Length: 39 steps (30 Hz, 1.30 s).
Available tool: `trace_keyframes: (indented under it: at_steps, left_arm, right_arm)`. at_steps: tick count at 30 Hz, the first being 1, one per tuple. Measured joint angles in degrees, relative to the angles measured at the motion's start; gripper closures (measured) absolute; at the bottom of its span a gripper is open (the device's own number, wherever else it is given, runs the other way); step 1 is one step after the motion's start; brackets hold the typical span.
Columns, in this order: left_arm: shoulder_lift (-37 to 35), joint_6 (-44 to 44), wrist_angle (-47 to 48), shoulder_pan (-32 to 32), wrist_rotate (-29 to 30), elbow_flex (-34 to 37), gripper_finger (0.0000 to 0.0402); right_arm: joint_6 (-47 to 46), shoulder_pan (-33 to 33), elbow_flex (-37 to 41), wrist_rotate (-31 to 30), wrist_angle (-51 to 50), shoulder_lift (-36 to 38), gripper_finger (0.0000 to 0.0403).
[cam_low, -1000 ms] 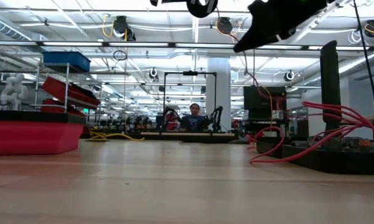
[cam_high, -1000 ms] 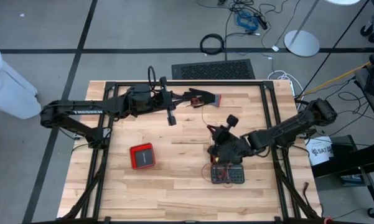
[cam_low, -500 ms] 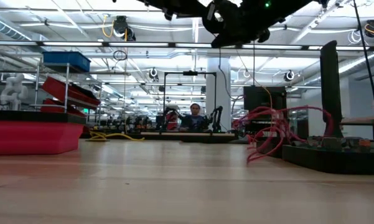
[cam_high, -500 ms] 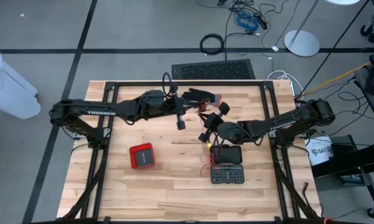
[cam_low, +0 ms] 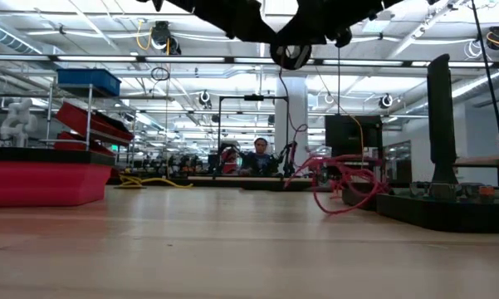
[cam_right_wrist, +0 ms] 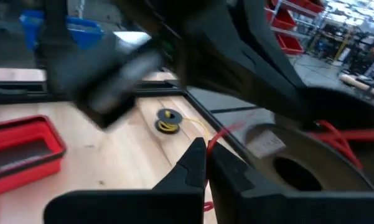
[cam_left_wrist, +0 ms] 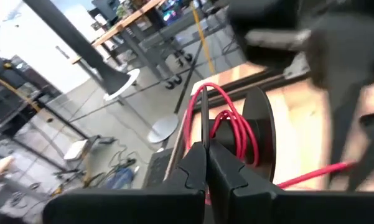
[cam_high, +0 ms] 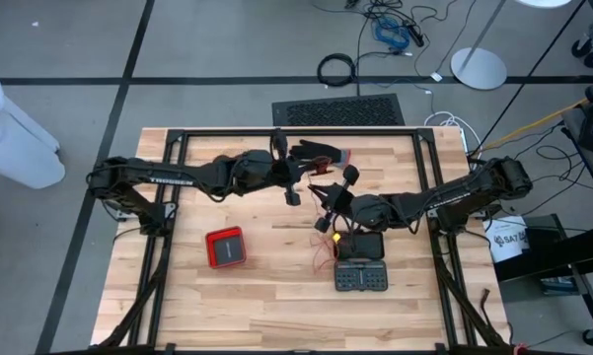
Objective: Coil cords
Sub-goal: Coil the red wire onto the spool
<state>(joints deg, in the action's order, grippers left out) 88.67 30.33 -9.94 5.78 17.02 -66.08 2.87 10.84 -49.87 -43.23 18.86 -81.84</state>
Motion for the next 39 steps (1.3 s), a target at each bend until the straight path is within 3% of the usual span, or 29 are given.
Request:
trace_keyframes:
  at_steps: [8, 15, 22, 32, 39]
  left_arm:
    - [0.02, 5.00, 0.39, -1.83, 3.58, 0.00, 0.0402]
    - [-0.01, 4.63, -0.32, -2.90, 2.82, 0.00, 0.0401]
    - [-0.47, 3.01, 0.04, -4.12, 1.42, 0.02, 0.0401]
    - [-3.26, -1.47, 5.94, -6.03, -1.52, 0.04, 0.0401]
    - [-3.31, -1.53, 14.52, -6.05, 6.19, 0.04, 0.0401]
  right_arm:
    - [1.52, 1.31, 0.00, -3.71, -1.64, 0.63, 0.0403]
    - [-5.86, -0.69, 0.00, -3.29, -10.76, 0.85, 0.0403]
    - [-7.15, -2.04, 0.00, -4.87, -16.24, 0.83, 0.0403]
    - [-5.51, -2.19, 0.00, -13.66, -20.54, 2.41, 0.0403]
    - [-2.45, 0.32, 0.00, -17.41, -20.47, 6.90, 0.0403]
